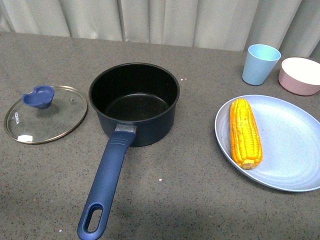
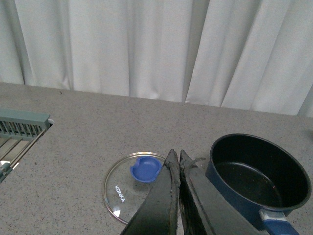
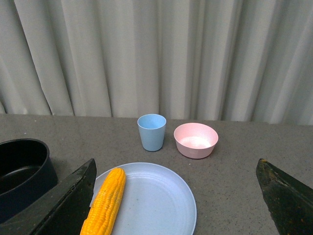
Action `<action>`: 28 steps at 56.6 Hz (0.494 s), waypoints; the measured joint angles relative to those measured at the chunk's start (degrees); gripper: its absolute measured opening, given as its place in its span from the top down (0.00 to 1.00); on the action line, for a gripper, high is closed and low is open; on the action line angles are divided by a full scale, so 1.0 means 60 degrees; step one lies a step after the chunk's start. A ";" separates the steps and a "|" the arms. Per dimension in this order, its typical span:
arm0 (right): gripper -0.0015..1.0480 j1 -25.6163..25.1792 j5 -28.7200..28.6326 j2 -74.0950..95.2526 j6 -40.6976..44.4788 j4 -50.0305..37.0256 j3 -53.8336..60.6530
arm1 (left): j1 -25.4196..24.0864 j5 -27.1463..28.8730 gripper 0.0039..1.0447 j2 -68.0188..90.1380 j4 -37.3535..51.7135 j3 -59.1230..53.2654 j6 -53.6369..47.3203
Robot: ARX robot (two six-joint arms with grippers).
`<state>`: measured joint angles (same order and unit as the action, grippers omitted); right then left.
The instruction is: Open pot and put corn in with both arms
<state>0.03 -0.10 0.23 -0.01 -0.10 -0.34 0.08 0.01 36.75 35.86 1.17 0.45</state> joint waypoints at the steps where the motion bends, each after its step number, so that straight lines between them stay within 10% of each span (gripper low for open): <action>1: 0.09 0.0000 0.0000 0.0000 0.0004 0.0000 0.0000 | 0.0000 0.0000 0.97 -0.0131 -0.0117 0.0000 0.0000; 28: 0.09 0.0000 0.0000 0.0000 0.0004 0.0000 0.0000 | 0.0000 0.0000 0.97 -0.3064 -0.2881 -0.0007 0.0000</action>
<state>0.03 -0.10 0.23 0.01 -0.10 -0.34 0.08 0.01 18.37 18.57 1.13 0.45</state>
